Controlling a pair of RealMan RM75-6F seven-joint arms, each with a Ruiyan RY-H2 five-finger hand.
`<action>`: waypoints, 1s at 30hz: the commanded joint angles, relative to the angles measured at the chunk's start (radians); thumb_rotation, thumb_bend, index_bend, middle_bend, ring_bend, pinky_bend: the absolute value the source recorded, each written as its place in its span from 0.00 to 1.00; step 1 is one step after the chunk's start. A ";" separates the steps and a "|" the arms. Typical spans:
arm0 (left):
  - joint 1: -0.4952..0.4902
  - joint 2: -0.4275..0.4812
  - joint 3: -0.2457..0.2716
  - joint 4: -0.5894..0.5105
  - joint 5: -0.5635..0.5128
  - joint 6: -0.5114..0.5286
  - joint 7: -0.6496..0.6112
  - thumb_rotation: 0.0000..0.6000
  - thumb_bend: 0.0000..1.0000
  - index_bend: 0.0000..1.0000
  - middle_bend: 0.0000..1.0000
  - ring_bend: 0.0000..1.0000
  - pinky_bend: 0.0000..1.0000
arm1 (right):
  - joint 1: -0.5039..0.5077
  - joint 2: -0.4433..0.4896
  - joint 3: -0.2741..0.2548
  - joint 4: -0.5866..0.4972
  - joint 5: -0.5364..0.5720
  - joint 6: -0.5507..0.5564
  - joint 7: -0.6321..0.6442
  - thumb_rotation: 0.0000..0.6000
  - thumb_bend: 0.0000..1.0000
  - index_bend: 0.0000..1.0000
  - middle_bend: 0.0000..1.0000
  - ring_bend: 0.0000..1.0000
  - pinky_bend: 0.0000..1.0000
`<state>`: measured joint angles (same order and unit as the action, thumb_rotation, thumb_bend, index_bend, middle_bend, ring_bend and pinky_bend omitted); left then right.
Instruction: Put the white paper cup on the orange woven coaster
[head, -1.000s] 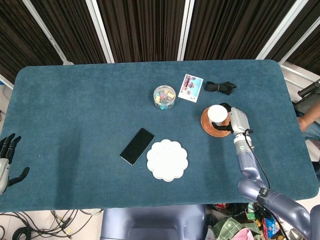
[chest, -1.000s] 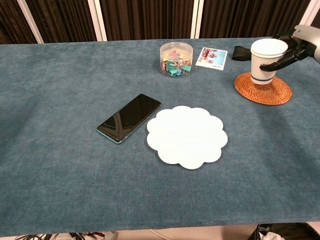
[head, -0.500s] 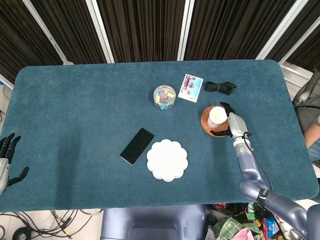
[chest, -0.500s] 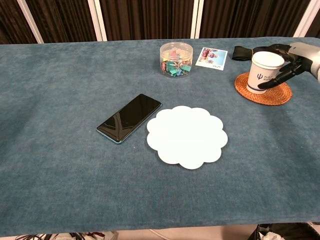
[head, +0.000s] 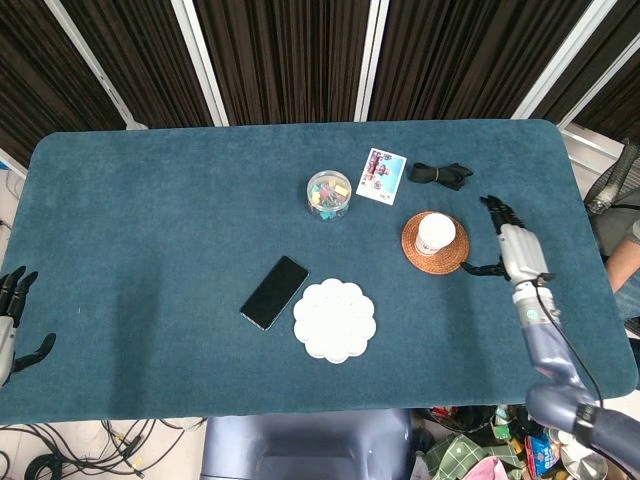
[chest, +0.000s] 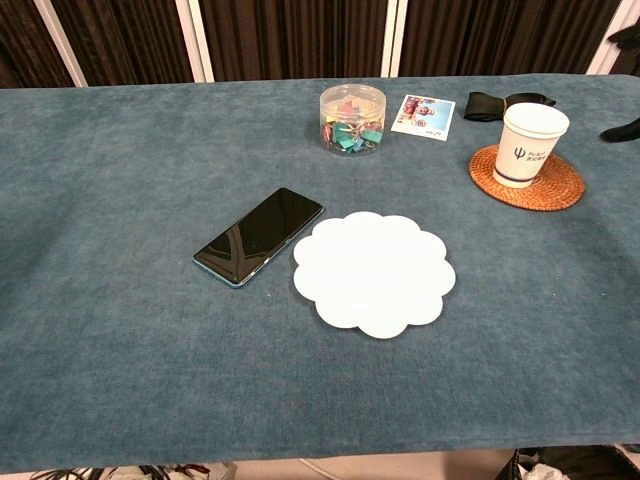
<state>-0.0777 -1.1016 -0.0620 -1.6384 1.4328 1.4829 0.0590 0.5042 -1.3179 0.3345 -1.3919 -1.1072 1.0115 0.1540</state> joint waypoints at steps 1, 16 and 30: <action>0.001 0.001 0.000 -0.001 -0.001 0.000 0.000 1.00 0.28 0.00 0.00 0.00 0.00 | -0.104 0.119 -0.031 -0.158 -0.080 0.148 -0.029 1.00 0.06 0.02 0.00 0.03 0.12; 0.009 0.010 0.010 -0.019 0.031 0.021 0.004 1.00 0.28 0.00 0.00 0.00 0.00 | -0.424 0.118 -0.327 -0.230 -0.431 0.597 -0.324 1.00 0.06 0.02 0.00 0.03 0.12; 0.000 0.008 0.018 0.002 0.093 0.036 -0.044 1.00 0.28 0.00 0.00 0.00 0.00 | -0.424 0.073 -0.336 -0.145 -0.471 0.573 -0.354 1.00 0.06 0.02 0.01 0.03 0.12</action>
<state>-0.0767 -1.0926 -0.0453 -1.6392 1.5220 1.5177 0.0177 0.0776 -1.2416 -0.0028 -1.5387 -1.5765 1.5874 -0.2036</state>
